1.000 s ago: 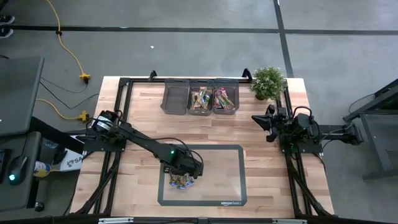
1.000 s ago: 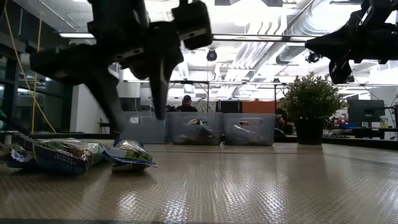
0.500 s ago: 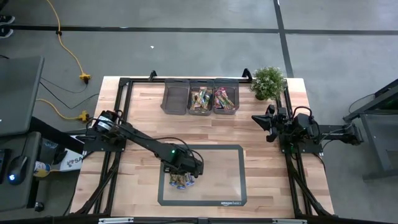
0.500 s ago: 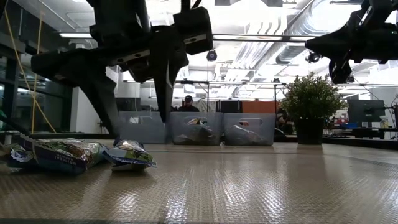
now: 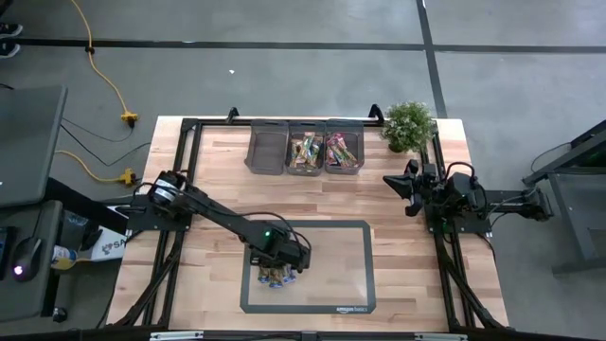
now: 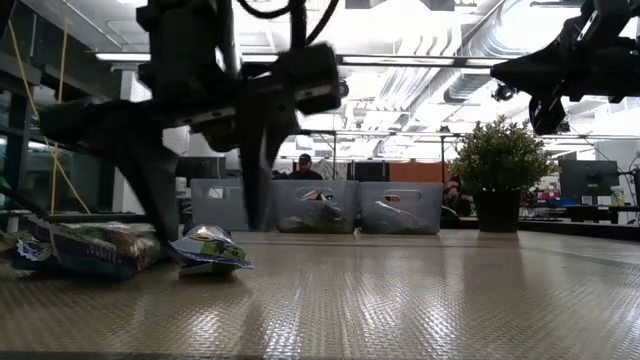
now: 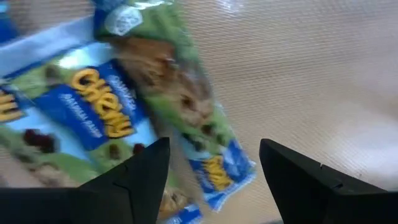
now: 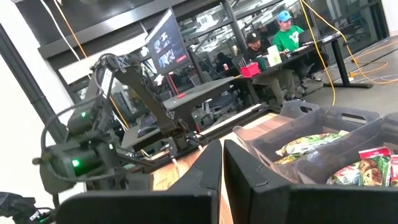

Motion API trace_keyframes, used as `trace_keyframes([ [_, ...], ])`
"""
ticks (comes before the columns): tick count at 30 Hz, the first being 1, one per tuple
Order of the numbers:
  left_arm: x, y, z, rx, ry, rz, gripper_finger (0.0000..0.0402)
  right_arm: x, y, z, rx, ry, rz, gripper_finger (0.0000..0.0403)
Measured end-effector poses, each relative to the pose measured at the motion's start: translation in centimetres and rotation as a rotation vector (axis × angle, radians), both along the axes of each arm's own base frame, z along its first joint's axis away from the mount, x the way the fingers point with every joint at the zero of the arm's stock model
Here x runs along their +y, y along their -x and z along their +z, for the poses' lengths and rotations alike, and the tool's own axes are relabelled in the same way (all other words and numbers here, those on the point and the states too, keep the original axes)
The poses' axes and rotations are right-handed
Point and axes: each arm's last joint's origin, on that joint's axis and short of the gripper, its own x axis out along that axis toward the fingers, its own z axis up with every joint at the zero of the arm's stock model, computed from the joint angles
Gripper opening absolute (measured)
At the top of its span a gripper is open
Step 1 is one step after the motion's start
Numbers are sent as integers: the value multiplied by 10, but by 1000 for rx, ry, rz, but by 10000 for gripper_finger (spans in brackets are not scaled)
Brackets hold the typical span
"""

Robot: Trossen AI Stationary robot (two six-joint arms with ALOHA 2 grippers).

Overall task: Pick and place Granola Bars by type
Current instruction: Put the blue granola bar into the left black bin

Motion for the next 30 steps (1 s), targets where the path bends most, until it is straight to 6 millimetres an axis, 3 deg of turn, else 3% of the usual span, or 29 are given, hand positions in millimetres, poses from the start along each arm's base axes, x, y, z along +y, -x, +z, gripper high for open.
trace_keyframes([
  [16, -4, -9, -16, -2, 41, -12, 241, 0, -1, -2, 16, 0, 3, 0],
  [30, -4, -6, -19, 24, 24, -31, 141, 0, -1, -2, 20, 0, 3, 0],
])
